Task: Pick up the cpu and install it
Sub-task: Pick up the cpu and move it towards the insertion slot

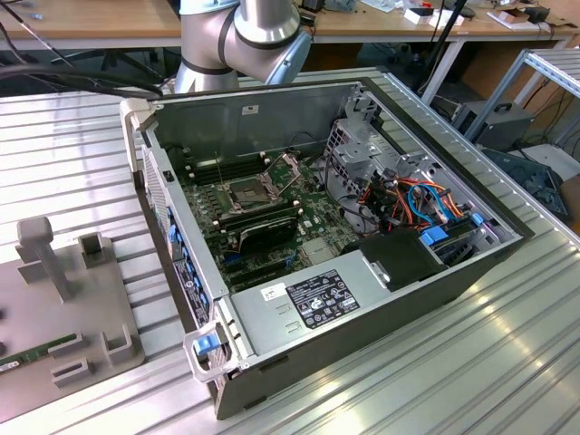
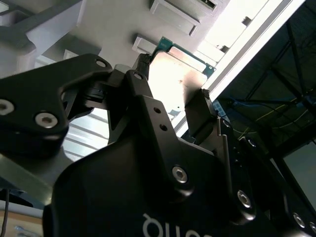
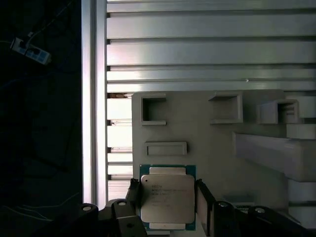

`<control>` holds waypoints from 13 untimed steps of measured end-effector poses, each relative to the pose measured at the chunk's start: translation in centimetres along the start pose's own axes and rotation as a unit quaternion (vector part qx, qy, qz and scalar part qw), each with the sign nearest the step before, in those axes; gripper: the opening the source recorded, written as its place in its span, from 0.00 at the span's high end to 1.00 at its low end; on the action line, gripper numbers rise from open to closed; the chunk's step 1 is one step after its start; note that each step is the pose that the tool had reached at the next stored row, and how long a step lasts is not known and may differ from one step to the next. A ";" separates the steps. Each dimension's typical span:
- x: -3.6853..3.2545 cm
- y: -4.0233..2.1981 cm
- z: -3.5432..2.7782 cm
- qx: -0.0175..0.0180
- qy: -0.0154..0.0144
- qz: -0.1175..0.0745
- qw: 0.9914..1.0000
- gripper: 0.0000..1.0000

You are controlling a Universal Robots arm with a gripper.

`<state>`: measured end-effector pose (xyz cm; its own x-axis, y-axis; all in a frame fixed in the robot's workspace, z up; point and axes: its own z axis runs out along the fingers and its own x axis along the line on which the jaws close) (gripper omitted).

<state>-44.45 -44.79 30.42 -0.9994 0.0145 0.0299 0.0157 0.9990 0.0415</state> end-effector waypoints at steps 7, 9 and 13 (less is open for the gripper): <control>0.06 0.08 -1.98 0.000 0.000 0.000 1.000 0.46; 0.08 0.11 -2.73 0.000 0.000 0.000 1.000 0.46; 0.12 0.16 -3.96 0.000 0.000 0.000 1.000 0.46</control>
<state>-44.45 -44.79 34.39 -0.9994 0.0145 0.0299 0.0157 0.9990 0.0415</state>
